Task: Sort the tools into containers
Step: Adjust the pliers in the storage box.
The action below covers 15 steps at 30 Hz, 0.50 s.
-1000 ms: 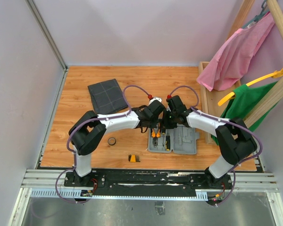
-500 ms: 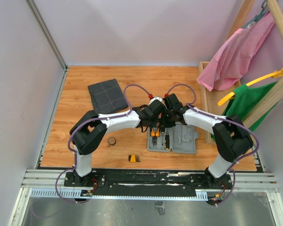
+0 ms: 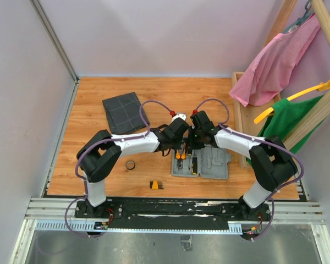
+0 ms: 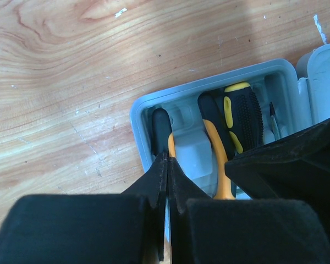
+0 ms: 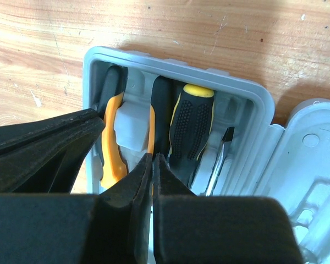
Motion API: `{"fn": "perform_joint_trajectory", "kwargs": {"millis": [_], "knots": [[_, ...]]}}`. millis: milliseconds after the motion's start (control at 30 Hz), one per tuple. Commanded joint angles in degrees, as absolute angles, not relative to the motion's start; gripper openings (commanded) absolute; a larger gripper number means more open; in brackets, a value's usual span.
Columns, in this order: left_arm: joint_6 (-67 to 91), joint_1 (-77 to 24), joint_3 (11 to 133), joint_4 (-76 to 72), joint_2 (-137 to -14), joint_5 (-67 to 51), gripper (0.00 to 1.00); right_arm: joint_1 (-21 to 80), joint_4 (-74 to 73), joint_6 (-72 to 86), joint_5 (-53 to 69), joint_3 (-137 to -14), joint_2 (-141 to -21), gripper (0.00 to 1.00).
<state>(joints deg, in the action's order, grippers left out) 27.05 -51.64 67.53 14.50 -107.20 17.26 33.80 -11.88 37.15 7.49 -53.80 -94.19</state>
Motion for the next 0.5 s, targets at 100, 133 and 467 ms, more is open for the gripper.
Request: {"fn": "perform_joint_trajectory", "kwargs": {"millis": [100, 133, 467], "knots": [[26.4, -51.6, 62.8, 24.1, -105.1, 12.4, 0.01, 35.6, -11.9, 35.5, 9.1, -51.7, -94.2, 0.02], [26.4, -51.6, 63.2, 23.6, -103.8, 12.3, 0.01, 35.6, -11.7, 35.4, 9.4, -52.0, -93.6, 0.02], [25.8, -51.5, 65.6, 19.8, -93.5, 15.2, 0.10, 35.3, -10.2, 34.1, 10.3, -53.1, -87.7, 0.08]]}}
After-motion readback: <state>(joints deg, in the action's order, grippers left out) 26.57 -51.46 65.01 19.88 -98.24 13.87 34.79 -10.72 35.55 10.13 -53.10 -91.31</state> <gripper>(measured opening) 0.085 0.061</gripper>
